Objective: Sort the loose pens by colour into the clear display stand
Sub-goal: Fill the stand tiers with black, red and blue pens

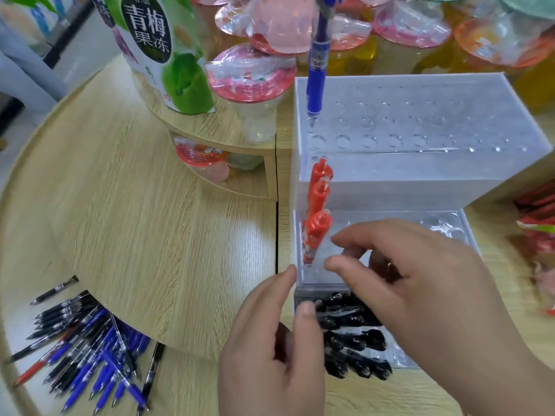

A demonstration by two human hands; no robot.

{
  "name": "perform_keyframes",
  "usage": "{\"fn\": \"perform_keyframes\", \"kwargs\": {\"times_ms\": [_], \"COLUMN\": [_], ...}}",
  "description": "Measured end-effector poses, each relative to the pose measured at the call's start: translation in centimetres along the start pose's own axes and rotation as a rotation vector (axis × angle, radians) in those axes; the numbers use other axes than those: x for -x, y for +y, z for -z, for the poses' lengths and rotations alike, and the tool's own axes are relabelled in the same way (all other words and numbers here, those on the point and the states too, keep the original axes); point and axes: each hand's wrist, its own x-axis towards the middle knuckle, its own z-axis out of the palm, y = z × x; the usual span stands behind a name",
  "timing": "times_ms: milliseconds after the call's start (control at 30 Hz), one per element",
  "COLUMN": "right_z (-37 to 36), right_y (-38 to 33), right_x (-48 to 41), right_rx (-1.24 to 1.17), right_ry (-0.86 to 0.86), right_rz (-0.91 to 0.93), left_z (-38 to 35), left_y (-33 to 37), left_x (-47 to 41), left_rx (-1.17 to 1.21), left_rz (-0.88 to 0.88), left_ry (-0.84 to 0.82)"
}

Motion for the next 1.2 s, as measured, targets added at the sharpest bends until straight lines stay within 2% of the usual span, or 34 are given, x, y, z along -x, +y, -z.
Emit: {"fn": "perform_keyframes", "kwargs": {"times_ms": [267,367,467,533,700,800,867,1033,1133,1200], "right_z": [4.5,5.7,6.3,6.7,7.3,7.5,7.4,7.9,9.3,10.3], "right_y": [4.1,6.6,8.8,10.3,14.6,18.2,20.5,25.7,30.5,33.9], "right_x": [6.5,10.3,14.3,17.1,24.3,28.2,30.6,34.2,35.3,35.7], "right_rx": [-0.105,-0.142,-0.153,-0.124,-0.038,0.033,0.067,0.125,0.168,0.188], "right_ry": [0.170,0.238,0.309,0.347,0.325,0.261,0.234,0.269,0.277,0.277], "right_rz": [-0.159,-0.251,-0.384,-0.464,-0.694,-0.813,-0.869,-0.997,-1.004,-1.033], "left_z": [0.7,1.0,-2.2,-5.6,-13.9,-18.7,-21.3,-26.0,-28.2,-29.7], "left_y": [-0.4,-1.7,-2.0,-2.2,-4.7,-5.1,-4.6,-4.6,-3.5,-2.1], "left_x": [3.8,6.1,9.7,12.6,17.7,19.6,20.5,22.5,23.7,24.2], "left_rx": [0.098,0.193,0.119,0.084,0.065,0.026,-0.027,-0.038,-0.087,-0.147], "left_rz": [-0.024,-0.064,-0.092,-0.008,0.426,0.525,0.568,0.802,0.853,0.852], "left_ry": [0.151,0.049,-0.068,-0.162,-0.446,-0.666,-0.756,-0.651,-0.603,-0.508]}}
